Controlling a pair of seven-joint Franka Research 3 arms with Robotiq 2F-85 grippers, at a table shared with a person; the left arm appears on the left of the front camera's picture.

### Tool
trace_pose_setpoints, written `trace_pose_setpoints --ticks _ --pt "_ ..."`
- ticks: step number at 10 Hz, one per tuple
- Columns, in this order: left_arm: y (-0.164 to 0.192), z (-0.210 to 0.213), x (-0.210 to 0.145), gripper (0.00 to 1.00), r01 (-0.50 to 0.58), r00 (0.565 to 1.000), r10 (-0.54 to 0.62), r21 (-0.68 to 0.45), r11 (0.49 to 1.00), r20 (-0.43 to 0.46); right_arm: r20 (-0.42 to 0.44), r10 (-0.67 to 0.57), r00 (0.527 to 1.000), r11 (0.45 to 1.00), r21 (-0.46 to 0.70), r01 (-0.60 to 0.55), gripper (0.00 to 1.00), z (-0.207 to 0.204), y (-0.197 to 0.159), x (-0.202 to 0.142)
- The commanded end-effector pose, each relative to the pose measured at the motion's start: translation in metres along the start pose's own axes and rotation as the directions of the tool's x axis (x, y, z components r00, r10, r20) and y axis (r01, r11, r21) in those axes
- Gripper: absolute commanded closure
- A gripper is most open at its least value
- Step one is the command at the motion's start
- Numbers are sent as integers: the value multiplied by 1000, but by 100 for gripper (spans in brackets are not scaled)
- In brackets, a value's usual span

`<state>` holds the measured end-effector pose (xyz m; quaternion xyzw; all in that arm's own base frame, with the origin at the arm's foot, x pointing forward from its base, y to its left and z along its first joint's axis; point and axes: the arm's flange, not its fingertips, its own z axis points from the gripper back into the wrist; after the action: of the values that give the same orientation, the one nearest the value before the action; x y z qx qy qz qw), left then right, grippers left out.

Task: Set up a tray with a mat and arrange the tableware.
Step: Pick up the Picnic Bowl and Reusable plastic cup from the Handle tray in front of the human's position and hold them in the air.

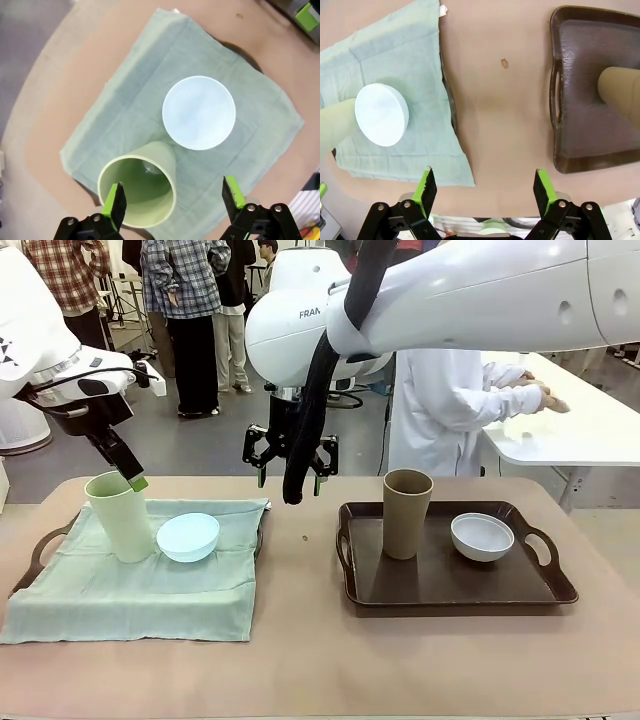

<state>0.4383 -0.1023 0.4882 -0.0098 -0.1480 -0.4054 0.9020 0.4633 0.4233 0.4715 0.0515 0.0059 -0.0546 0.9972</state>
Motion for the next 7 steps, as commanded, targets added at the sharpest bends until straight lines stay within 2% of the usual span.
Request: trace_pose_setpoints --ticks 1,5,6,7 --pt "-2 1 -5 0 23 1000 -23 8 1000 -4 2 -4 1000 1000 -6 4 0 0 -4 -3" --pt "0 0 0 0 0 1000 0 0 1000 0 0 0 1000 1000 0 0 0 0 0 0" --pt "-20 16 -2 0 -75 996 76 28 997 -51 48 17 999 999 -29 -15 0 24 -26 -21" --pt "-33 37 -2 0 -85 991 97 135 987 -87 79 11 997 998 -67 -6 0 42 -51 -35"
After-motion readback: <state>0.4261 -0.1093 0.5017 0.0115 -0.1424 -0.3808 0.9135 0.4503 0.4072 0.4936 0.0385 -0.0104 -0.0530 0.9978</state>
